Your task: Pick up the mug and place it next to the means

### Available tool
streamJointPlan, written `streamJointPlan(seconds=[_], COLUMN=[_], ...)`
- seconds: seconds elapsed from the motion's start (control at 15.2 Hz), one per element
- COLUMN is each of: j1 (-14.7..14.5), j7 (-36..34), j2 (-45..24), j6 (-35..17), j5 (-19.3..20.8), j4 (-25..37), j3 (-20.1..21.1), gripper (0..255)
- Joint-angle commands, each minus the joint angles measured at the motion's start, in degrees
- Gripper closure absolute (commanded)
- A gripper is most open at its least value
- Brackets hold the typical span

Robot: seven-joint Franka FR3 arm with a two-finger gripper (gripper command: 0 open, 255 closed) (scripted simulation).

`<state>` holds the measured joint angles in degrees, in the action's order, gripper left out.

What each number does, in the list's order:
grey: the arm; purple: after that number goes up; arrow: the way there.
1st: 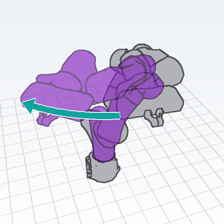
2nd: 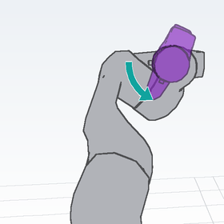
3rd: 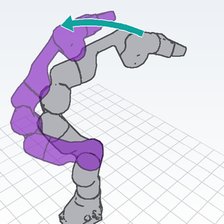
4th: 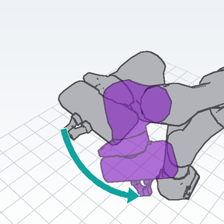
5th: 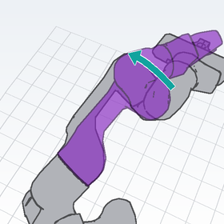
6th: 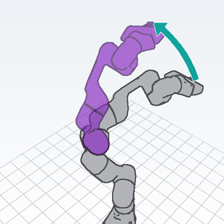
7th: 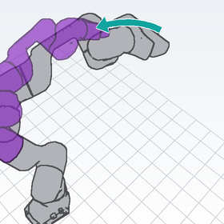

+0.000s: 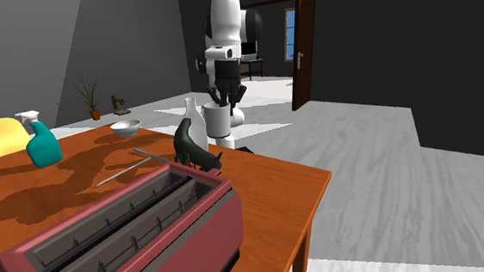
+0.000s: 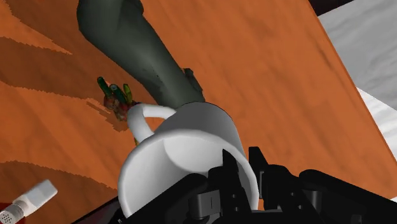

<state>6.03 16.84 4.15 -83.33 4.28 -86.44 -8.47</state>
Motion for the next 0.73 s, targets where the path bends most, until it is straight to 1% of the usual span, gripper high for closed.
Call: streamJointPlan(seconds=[0.0,0.33,0.66], j1=[0.5,2.0,3.8], j7=[1.1,4.1,7.6], j2=[4.1,13.6,22.1], j6=[-0.1,-0.5,0.4], j5=[0.6,2.5,4.8], j4=[-4.1,-13.5,-20.7], j3=[-0.5,-2.2,-4.2], gripper=[255,255,255])
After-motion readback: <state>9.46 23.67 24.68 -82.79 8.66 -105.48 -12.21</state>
